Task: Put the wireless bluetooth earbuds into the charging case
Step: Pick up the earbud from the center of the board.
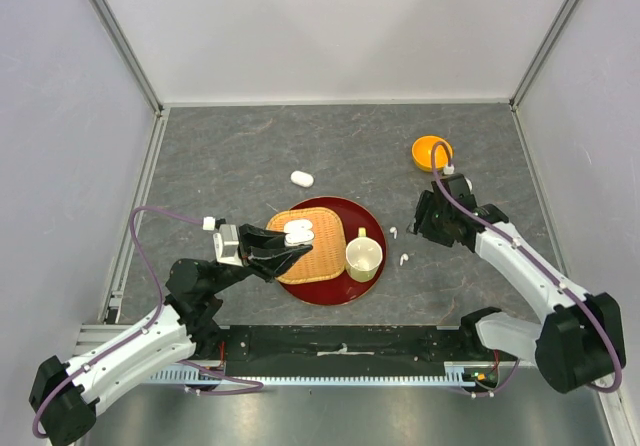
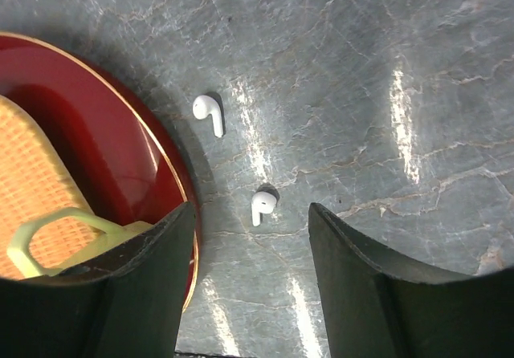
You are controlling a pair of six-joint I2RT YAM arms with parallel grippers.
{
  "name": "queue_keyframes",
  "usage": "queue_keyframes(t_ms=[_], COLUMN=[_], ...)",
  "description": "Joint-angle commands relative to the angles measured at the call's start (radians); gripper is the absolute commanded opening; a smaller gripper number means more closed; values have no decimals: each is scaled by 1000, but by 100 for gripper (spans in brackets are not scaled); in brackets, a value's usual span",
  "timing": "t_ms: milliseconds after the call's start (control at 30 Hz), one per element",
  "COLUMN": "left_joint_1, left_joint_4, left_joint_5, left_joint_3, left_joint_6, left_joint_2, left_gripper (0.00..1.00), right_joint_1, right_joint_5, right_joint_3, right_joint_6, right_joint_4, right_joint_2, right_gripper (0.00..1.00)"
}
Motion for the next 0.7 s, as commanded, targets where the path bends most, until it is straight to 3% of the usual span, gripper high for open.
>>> queue_keyframes(t_ms=[0, 300, 567, 667], left_joint_1=[-5, -5, -5, -5], left_joint_4=[4, -7, -5, -7], left_joint_5=[-24, -40, -35, -36], left_joint_3=[18, 18, 23, 21], left_joint_6=[19, 22, 16, 15], left_joint_2=[-11, -10, 1, -2], left_gripper=[2, 2, 2, 2], right_joint_1=[-2, -2, 5, 17], right_joint_5=[-42, -71, -158, -119], right_joint_3=[12, -42, -7, 21], right_joint_6=[-88, -48, -172, -203], right_joint_4=[67, 144, 225, 245], right_joint_2=[52, 93, 187, 230], right_gripper=[65, 64, 60, 60])
